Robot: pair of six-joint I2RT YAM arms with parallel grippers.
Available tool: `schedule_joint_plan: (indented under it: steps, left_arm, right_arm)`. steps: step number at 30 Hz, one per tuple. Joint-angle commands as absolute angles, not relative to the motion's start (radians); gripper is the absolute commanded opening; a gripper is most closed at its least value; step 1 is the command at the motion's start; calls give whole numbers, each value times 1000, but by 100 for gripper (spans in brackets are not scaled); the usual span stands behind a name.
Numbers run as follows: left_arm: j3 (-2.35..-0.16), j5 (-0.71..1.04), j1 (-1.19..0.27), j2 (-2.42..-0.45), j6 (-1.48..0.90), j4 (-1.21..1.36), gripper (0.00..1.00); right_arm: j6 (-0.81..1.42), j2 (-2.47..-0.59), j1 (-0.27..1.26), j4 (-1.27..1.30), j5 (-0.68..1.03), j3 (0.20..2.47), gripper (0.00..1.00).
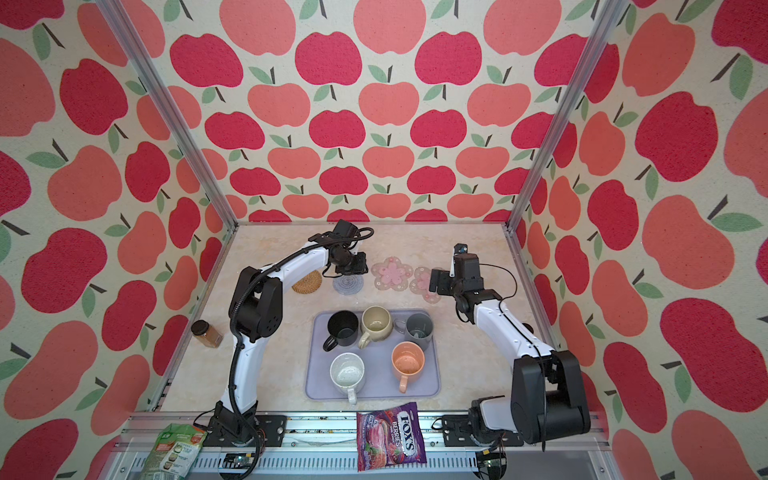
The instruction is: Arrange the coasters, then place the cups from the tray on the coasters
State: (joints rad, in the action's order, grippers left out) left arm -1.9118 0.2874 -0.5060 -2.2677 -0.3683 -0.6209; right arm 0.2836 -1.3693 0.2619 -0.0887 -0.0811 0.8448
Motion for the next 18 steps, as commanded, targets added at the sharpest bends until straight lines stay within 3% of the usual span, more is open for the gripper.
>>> schedule_joint_plan:
  steps: [1,18]
  left_arm:
    - [-1975,320,-508,-2310,-353,-656,34]
    - [-2109,350,-454,-2423,-344,-726,42]
  right_arm:
    - [314,-1422,277,-97,-20,903,93]
    - [371,-1909,399,-221,147,1305,77]
